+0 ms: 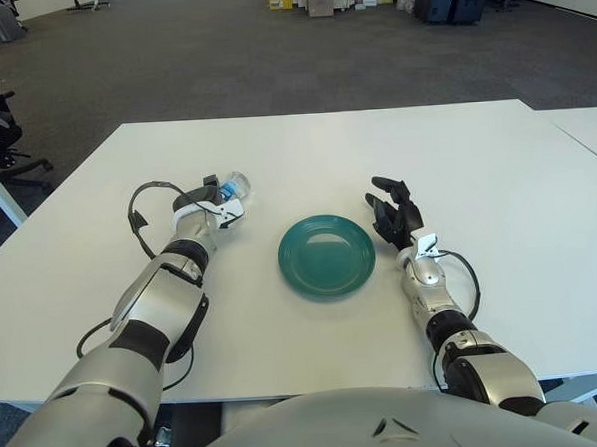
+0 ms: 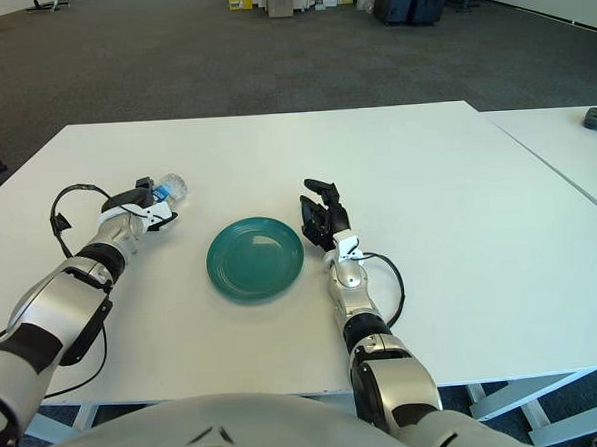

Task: Put the bottle into the plate.

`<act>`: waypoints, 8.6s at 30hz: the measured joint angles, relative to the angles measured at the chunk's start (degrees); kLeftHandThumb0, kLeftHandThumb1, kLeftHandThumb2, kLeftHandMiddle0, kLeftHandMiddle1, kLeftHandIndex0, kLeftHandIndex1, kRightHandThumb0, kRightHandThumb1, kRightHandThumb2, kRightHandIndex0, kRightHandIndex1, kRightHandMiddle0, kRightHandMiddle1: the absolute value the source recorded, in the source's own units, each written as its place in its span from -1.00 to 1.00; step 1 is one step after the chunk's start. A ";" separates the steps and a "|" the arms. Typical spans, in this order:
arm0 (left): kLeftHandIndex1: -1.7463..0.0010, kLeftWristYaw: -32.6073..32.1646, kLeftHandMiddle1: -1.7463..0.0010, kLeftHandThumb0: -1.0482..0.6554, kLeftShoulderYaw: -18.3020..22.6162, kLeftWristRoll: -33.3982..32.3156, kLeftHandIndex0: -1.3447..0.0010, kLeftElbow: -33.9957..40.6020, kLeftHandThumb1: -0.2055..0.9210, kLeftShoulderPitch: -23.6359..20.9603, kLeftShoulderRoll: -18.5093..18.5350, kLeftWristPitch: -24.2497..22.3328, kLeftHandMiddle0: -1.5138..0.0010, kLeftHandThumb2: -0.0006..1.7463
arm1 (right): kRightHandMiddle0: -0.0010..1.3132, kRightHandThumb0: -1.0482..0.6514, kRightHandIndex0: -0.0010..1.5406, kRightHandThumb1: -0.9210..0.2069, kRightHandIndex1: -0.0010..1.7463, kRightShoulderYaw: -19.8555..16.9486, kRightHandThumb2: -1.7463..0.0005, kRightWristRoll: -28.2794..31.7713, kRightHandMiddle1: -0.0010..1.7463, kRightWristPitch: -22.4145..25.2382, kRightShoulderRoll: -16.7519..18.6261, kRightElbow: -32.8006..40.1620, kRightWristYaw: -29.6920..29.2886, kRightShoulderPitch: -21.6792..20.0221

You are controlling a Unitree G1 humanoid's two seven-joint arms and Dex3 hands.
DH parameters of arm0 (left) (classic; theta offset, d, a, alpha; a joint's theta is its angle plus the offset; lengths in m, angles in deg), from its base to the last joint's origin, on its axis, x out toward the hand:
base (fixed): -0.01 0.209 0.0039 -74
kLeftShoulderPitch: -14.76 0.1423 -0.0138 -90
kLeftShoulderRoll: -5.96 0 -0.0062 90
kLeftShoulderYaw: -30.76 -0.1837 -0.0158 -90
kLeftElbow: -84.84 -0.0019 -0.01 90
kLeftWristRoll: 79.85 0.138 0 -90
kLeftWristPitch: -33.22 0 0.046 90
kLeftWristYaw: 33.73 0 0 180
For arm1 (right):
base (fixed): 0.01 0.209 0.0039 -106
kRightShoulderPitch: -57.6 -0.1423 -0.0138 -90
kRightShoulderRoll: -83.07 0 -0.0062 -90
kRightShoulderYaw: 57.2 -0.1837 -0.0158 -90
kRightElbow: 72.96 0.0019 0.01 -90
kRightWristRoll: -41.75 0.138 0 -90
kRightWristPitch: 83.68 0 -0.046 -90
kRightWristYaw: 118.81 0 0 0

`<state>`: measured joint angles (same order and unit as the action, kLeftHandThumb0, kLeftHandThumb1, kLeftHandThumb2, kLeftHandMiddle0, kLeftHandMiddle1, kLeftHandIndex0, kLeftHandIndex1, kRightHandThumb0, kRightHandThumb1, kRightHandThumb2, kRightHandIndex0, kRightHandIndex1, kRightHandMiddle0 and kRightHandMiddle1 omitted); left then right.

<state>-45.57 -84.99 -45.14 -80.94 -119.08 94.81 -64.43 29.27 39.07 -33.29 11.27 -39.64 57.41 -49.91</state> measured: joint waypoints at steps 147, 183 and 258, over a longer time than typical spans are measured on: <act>-1.00 13.99 -1.00 -0.30 -3.49 21.95 0.15 75.10 0.01 28.76 4.44 14.14 -0.44 0.44 | -0.82 -0.49 -0.34 -1.00 -0.99 -1.86 0.26 1.72 0.03 -0.31 1.36 -2.01 1.22 -1.18; -0.98 7.54 -1.00 -0.26 -1.13 10.30 0.32 60.35 0.30 28.38 2.62 22.76 -0.01 0.18 | -0.79 -0.60 -0.33 -1.00 -0.99 -0.38 0.23 -0.40 0.10 -1.24 1.14 -2.15 -3.93 -1.19; 0.00 28.20 0.92 -0.53 23.83 -37.75 0.85 62.08 1.00 28.18 -5.05 27.48 0.35 -0.05 | -0.82 -0.60 -0.31 -1.00 -0.97 -0.98 0.19 -0.65 0.06 -1.16 1.84 -2.48 -2.77 -1.55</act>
<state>-17.37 -61.17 -82.90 -18.86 -90.89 89.76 -36.96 28.29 38.41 -34.46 13.10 -42.12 54.64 -51.46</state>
